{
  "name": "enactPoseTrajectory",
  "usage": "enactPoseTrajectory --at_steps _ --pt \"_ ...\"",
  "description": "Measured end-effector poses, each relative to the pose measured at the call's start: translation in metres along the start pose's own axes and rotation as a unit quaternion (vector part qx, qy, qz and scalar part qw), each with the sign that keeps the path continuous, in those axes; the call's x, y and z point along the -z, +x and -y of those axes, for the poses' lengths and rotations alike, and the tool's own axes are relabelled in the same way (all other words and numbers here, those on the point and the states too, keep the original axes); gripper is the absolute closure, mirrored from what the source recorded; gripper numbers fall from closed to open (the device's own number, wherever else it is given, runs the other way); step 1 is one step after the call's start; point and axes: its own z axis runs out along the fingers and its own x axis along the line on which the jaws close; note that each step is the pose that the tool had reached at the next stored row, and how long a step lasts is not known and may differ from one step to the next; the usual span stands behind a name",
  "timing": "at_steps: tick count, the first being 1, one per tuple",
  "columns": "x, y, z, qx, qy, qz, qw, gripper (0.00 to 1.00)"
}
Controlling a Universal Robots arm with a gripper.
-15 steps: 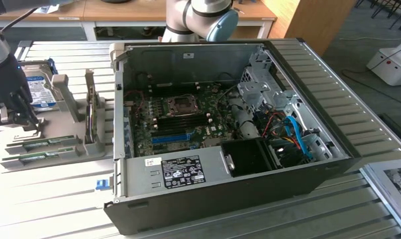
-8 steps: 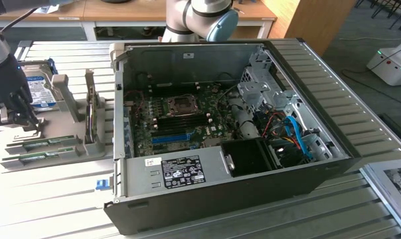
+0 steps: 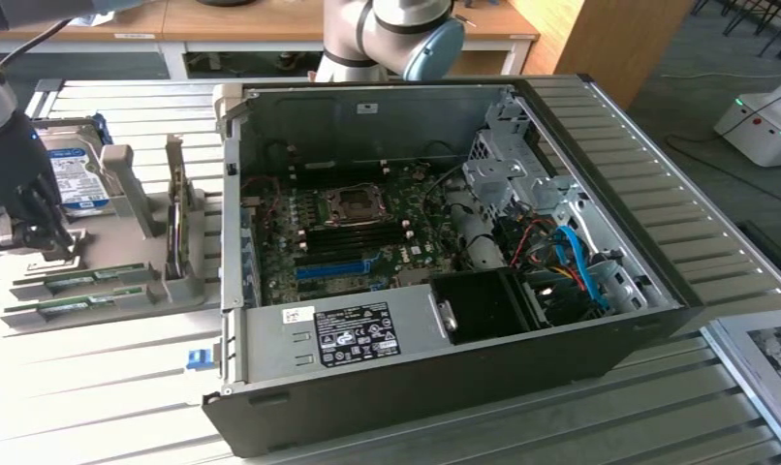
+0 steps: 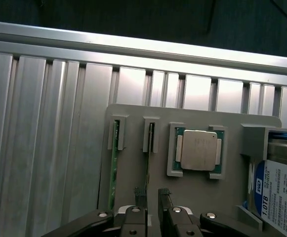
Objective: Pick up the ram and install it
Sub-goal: 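Pick up the ram and move it above insertion slot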
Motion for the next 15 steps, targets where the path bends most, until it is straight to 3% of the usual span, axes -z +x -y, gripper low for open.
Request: enactPoseTrajectory --at_steps 15 --pt "-0.0002 0.0088 -0.0024 0.000 0.0000 0.0000 1.0000 0.76"
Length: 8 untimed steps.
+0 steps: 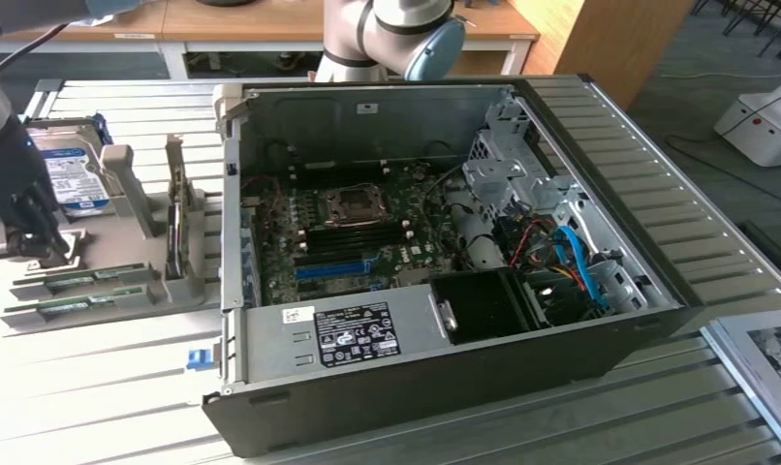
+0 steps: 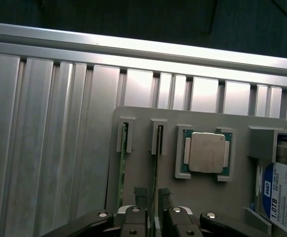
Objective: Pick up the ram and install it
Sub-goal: 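Pick up the ram and move it above insertion slot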
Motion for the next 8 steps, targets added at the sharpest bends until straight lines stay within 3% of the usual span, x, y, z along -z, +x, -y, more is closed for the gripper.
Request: enactPoseTrajectory --at_steps 8 --pt "-0.0002 0.0069 -0.0017 0.000 0.0000 0.0000 1.0000 0.76"
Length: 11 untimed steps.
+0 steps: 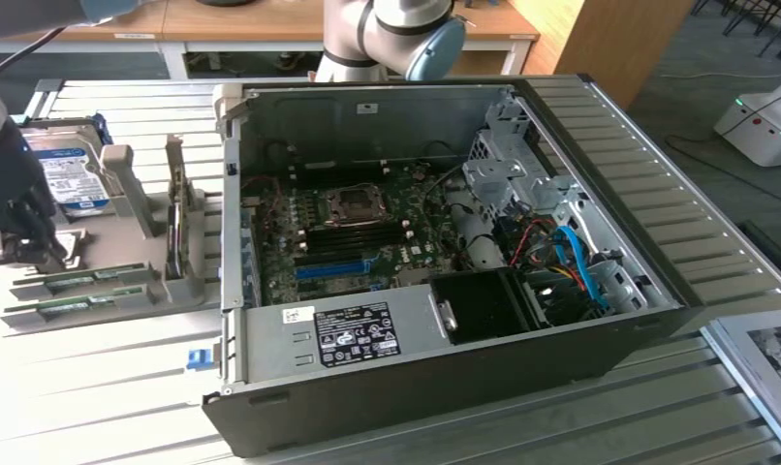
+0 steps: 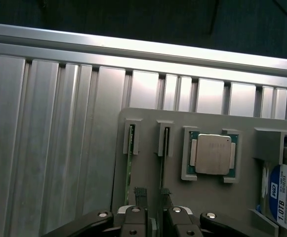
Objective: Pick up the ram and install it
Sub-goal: 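Pick up the ram and move it above insertion slot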
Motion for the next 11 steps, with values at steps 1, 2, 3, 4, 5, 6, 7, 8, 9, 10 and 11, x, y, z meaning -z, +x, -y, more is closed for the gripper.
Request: enactPoseTrajectory --at_steps 1,2,3,4,5,6,7,8,9,10,11 --pt "0.0000 0.0010 -0.0002 0.000 0.0000 0.0000 1.0000 0.76" --pt "-0.0001 0.0021 -0.0004 0.000 0.0000 0.0000 1.0000 0.76" --pt "-0.0001 0.0030 -0.0006 0.000 0.0000 0.0000 1.0000 0.76" --pt "-0.0001 0.0040 -0.0008 0.000 0.0000 0.0000 1.0000 0.76" --pt "-0.0001 0.0050 -0.0010 0.000 0.0000 0.0000 1.0000 0.76" --pt "-0.0002 0.0059 -0.0011 0.000 0.0000 0.0000 1.0000 0.76" --pt "-0.0002 0.0067 -0.0013 0.000 0.0000 0.0000 1.0000 0.76" --pt "-0.0003 0.0077 -0.0014 0.000 0.0000 0.0000 1.0000 0.76" --pt "-0.0003 0.0086 -0.0016 0.000 0.0000 0.0000 1.0000 0.76" --pt "-0.0003 0.0094 -0.0017 0.000 0.0000 0.0000 1.0000 0.76" --pt "-0.0004 0.0102 -0.0019 0.000 0.0000 0.0000 1.0000 0.76"
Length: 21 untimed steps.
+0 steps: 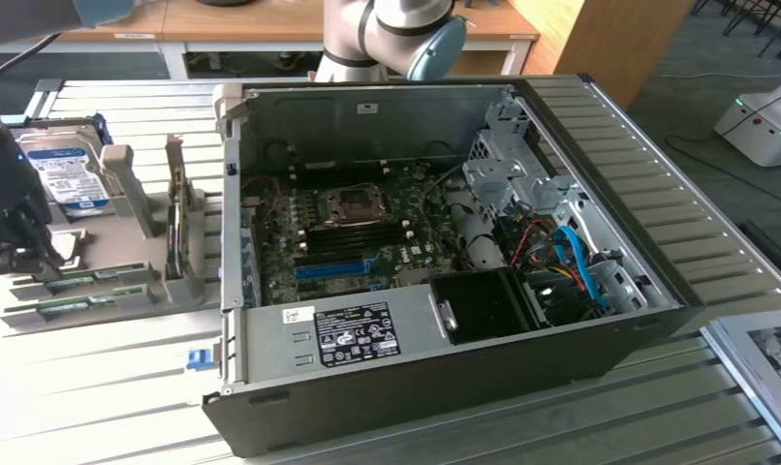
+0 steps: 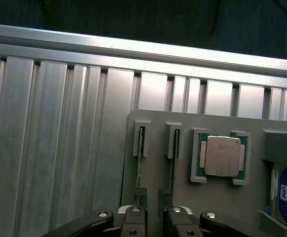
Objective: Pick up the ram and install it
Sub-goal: 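Pick up the ram and move it above insertion slot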
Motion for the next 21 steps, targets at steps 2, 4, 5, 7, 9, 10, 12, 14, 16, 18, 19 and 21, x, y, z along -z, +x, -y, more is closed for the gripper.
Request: enactPoseTrajectory --at_steps 2,4,5,7,9,10,12,14,16,18,19,21 --pt "-0.0001 0.0017 -0.0002 0.000 0.0000 0.0000 1.0000 0.76" --pt "-0.0002 0.0034 -0.0006 0.000 0.0000 0.0000 1.0000 0.76" --pt "-0.0003 0.0043 -0.0008 0.000 0.0000 0.0000 1.0000 0.76" --pt "-0.0003 0.0055 -0.0010 0.000 0.0000 0.0000 1.0000 0.76" --pt "-0.0003 0.0064 -0.0011 0.000 0.0000 0.0000 1.0000 0.76" --pt "-0.0003 0.0068 -0.0012 0.000 0.0000 0.0000 1.0000 0.76" --pt "-0.0003 0.0069 -0.0012 0.000 0.0000 0.0000 1.0000 0.76" --pt "-0.0003 0.0069 -0.0012 0.000 0.0000 0.0000 1.0000 0.76" --pt "-0.0005 0.0070 -0.0012 0.000 0.0001 0.0000 1.0000 0.76" --pt "-0.0016 0.0070 -0.0012 0.000 0.0001 0.0000 1.0000 0.76" --pt "-0.0024 0.0070 -0.0012 0.000 0.0000 0.0000 1.0000 0.76" --pt "-0.0046 0.0071 -0.0011 0.000 0.0001 0.0001 1.0000 0.76"
